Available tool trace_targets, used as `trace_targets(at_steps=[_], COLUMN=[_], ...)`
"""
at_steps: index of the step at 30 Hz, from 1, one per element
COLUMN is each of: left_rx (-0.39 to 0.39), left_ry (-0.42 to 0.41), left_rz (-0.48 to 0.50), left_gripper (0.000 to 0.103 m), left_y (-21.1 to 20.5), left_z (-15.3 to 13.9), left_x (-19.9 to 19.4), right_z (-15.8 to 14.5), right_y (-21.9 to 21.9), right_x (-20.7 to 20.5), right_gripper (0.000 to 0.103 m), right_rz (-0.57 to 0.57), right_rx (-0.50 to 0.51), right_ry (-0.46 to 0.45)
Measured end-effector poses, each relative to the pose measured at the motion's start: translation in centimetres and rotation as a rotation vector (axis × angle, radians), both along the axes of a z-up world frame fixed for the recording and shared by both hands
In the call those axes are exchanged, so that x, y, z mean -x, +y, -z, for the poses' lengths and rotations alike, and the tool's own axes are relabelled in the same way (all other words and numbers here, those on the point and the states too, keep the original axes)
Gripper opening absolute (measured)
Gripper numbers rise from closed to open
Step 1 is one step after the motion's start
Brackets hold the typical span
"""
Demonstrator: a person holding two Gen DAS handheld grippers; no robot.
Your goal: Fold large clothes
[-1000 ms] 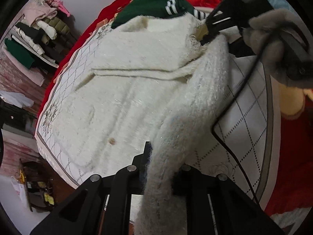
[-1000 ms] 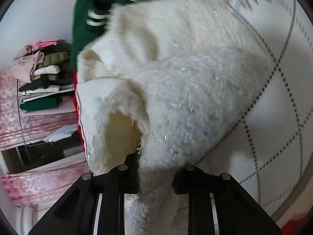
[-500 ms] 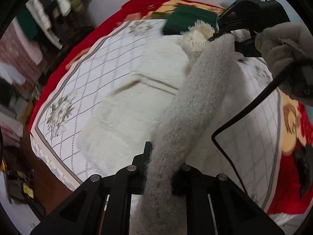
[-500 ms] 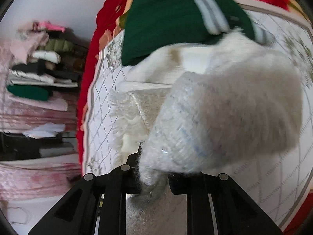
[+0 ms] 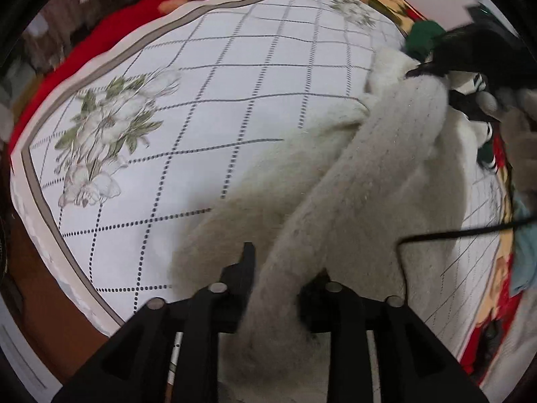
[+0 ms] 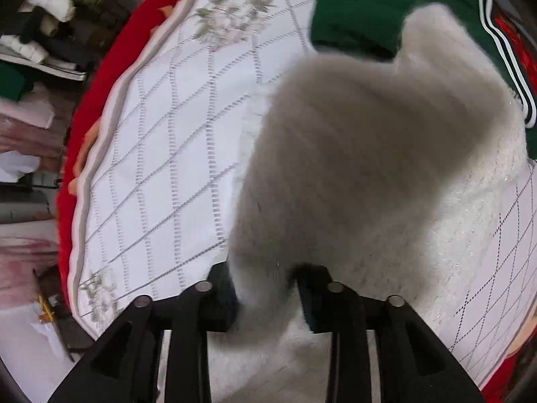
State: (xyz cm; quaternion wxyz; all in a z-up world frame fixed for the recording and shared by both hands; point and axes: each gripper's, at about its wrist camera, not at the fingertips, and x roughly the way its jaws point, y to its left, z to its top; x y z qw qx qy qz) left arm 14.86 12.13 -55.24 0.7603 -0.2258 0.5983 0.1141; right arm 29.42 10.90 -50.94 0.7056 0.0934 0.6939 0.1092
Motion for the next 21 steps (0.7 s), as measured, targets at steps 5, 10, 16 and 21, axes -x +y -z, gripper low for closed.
trace_targets(at_steps=[5,10,16,21], left_rx=[-0.032,-0.095,-0.198,-0.200], left_ry=[0.019,0.039,0.113,0.129], left_rz=[-0.064,-0.128,-0.127,-0.181], left_gripper=[0.076,0.076,0.076,0.078], left_y=[1.8,2.2,0.7,1.0], left_z=[-1.2,-1.7,1.7,1.8], left_x=[1.9,3.4,1.2,2.0], right_z=[-4.9,-4.8,3.8,2.6], right_y=[-3.1,-8.2,-4.6,-5.0], right_x=[0.9,-0.4,-5.3,-5.6], right_gripper=[0.048,0.048,0.042,0.043], right_rz=[0.010,0.163,0.128,-0.003], right_rx=[-0.315,-0.276,-0.202,-0.272], right_ry=[-0.043,-0.084,0.004,-0.021])
